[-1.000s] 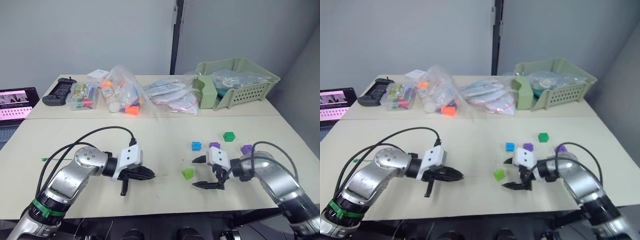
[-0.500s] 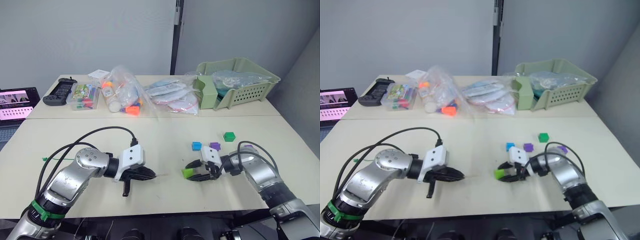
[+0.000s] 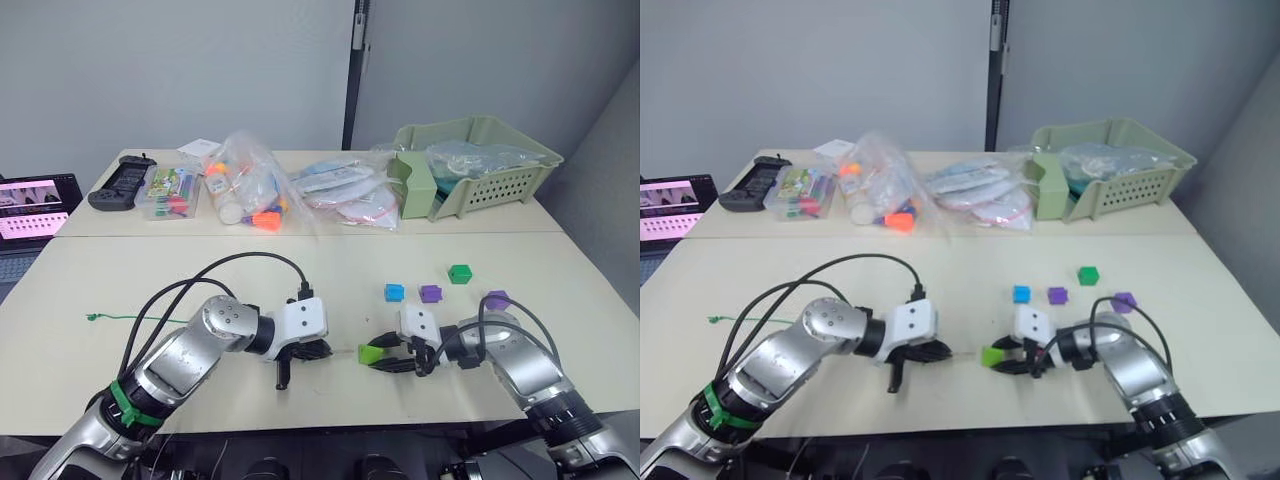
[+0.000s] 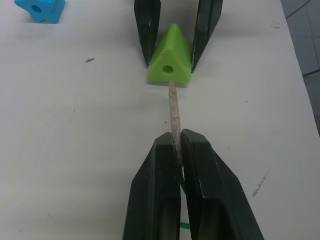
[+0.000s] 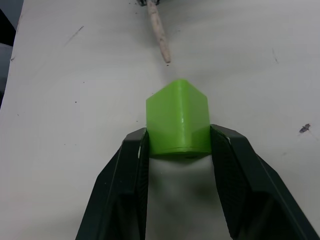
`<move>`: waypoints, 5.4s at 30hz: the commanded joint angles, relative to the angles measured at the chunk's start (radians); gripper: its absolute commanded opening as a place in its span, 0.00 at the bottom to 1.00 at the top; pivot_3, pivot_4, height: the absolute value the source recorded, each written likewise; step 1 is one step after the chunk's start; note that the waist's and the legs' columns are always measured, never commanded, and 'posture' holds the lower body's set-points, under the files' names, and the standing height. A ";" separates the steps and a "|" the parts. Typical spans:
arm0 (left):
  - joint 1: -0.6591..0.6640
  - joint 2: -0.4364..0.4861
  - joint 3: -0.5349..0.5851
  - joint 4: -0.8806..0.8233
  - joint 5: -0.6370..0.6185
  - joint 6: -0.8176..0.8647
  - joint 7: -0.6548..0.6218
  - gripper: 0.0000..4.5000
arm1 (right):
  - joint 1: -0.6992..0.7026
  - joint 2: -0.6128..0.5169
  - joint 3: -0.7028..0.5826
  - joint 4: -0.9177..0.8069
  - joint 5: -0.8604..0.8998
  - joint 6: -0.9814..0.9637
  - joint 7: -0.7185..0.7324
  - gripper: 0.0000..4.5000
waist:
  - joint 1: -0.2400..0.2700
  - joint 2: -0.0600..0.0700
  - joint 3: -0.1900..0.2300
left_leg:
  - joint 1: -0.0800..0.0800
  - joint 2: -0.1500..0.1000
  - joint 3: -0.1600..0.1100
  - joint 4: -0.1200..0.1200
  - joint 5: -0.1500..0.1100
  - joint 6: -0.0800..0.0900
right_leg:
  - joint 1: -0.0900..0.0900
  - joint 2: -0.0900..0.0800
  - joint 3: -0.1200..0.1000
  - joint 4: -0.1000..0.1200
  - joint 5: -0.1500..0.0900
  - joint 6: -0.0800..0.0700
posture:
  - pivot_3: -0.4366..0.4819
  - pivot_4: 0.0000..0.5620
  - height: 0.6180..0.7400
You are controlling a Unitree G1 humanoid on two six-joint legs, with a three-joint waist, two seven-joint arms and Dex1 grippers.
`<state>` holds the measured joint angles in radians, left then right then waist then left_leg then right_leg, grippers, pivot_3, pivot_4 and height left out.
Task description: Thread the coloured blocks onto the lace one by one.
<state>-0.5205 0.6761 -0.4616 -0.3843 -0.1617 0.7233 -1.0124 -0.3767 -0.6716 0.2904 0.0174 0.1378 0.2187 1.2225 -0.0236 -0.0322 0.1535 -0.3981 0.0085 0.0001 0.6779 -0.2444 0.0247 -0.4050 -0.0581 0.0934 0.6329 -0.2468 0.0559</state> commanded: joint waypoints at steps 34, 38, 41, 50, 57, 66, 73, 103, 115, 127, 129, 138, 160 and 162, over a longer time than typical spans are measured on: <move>-0.100 -0.201 -0.090 0.137 0.029 0.052 0.060 0.00 | -0.020 0.018 0.079 -0.216 -0.083 0.210 -0.082 0.29 | 0.004 0.000 0.000 | 0.000 -0.002 0.000 0.001 0.000 0.000 | 0.000 0.001 0.000 0.000 0.000 0.000 | 0.48 0.27 1.00; -0.078 -0.232 -0.068 0.182 0.016 0.002 0.054 0.00 | -0.010 0.011 0.071 -0.235 -0.081 0.220 -0.090 0.29 | 0.008 0.000 0.000 | 0.000 -0.003 0.000 0.001 0.000 0.000 | 0.001 0.000 0.000 0.000 0.000 0.000 | 0.48 0.27 1.00; -0.066 -0.243 -0.051 0.215 0.027 -0.038 0.062 0.00 | 0.001 0.006 0.064 -0.256 -0.076 0.232 -0.093 0.29 | 0.012 0.000 0.000 | 0.000 -0.004 -0.001 0.002 0.000 0.000 | 0.001 -0.001 0.000 0.000 0.000 0.000 | 0.48 0.27 1.00; -0.028 -0.239 0.014 0.247 0.002 -0.184 0.034 0.29 | 0.042 -0.019 0.041 -0.300 -0.065 0.255 -0.110 0.29 | 0.011 0.000 0.000 | 0.000 -0.004 -0.001 0.002 0.000 0.000 | 0.001 -0.001 0.000 0.000 0.000 0.000 | 0.48 0.27 1.00; 0.003 -0.130 0.091 0.185 -0.048 -0.211 -0.067 0.73 | 0.073 -0.038 0.040 -0.333 -0.063 0.281 -0.117 0.29 | 0.009 0.000 0.000 | -0.001 -0.004 -0.002 0.001 0.000 0.000 | 0.000 -0.001 0.000 0.000 0.000 0.000 | 0.48 0.27 1.00; 0.063 -0.081 0.086 0.219 -0.030 -0.306 -0.114 0.73 | 0.069 -0.070 0.041 -0.312 -0.081 0.286 -0.126 0.29 | 0.017 0.000 0.000 | -0.001 -0.002 -0.001 0.002 0.000 0.000 | 0.001 -0.002 -0.001 -0.002 0.000 0.001 | 0.48 0.27 1.00; 0.070 -0.103 0.023 0.282 0.045 -0.353 -0.108 0.61 | 0.071 -0.071 0.046 -0.322 -0.077 0.298 -0.127 0.29 | 0.013 0.000 0.000 | -0.001 -0.004 -0.001 0.002 0.000 0.000 | 0.001 -0.002 -0.001 -0.001 0.000 0.001 | 0.48 0.27 1.00; -0.004 -0.259 -0.028 0.348 0.130 -0.376 -0.061 0.00 | 0.073 -0.056 0.073 -0.352 -0.077 0.341 -0.150 0.29 | 0.012 0.000 0.000 | 0.000 -0.005 -0.002 0.002 0.000 0.000 | 0.002 -0.002 -0.001 -0.001 0.000 0.001 | 0.48 0.27 1.00; -0.011 -0.219 0.016 0.296 0.045 -0.332 -0.141 0.84 | 0.101 -0.051 -0.037 -0.434 0.018 0.395 -0.178 0.68 | 0.011 0.000 0.000 | -0.001 -0.004 -0.002 0.002 0.000 0.000 | 0.000 -0.001 -0.001 -0.001 0.000 0.001 | 0.48 0.27 1.00; -0.090 -0.315 -0.110 0.420 0.176 -0.364 -0.091 0.91 | 0.220 -0.182 -0.120 -0.398 0.047 0.335 -0.172 0.99 | 0.014 0.000 0.000 | -0.003 -0.006 0.000 0.002 0.000 0.000 | 0.000 -0.002 -0.001 -0.002 0.000 0.002 | 0.48 0.27 1.00; -0.095 -0.312 -0.119 0.429 0.193 -0.347 -0.093 0.91 | 0.215 -0.177 -0.107 -0.382 0.043 0.321 -0.173 0.99 | 0.012 0.000 0.000 | -0.003 -0.006 0.000 0.002 0.000 0.000 | 0.000 -0.002 -0.001 -0.002 0.000 0.002 | 0.48 0.27 1.00; -0.101 -0.292 -0.157 0.451 0.219 -0.303 -0.128 0.58 | 0.186 -0.147 -0.072 -0.345 0.026 0.299 -0.180 1.00 | 0.011 0.000 0.000 | -0.001 -0.006 -0.001 0.002 0.000 0.000 | 0.002 -0.001 -0.001 -0.002 0.000 0.002 | 0.48 0.27 1.00; -0.099 -0.267 -0.145 0.443 0.214 -0.300 -0.155 0.29 | 0.162 -0.139 -0.024 -0.298 0.001 0.260 -0.192 0.00 | 0.005 -0.001 0.000 | 0.001 -0.005 -0.001 0.002 0.000 0.000 | 0.003 -0.001 0.000 -0.001 0.000 0.002 | 0.48 0.27 1.00; -0.093 -0.234 -0.124 0.437 0.202 -0.315 -0.174 0.29 | 0.162 -0.146 -0.027 -0.291 -0.005 0.248 -0.192 0.00 | 0.004 -0.001 0.000 | 0.001 -0.005 -0.001 0.002 0.000 0.000 | 0.003 -0.001 0.000 -0.001 0.000 0.002 | 0.48 0.27 1.00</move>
<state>-0.6297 0.3962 -0.5914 0.0277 0.0265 0.4035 -1.1634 -0.2158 -0.7954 0.2673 -0.3020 0.1725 0.4654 1.0459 -0.0198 -0.0327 0.1532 -0.3972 0.0042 -0.0009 0.6801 -0.2442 0.0247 -0.4025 -0.0584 0.0938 0.6323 -0.2465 0.0575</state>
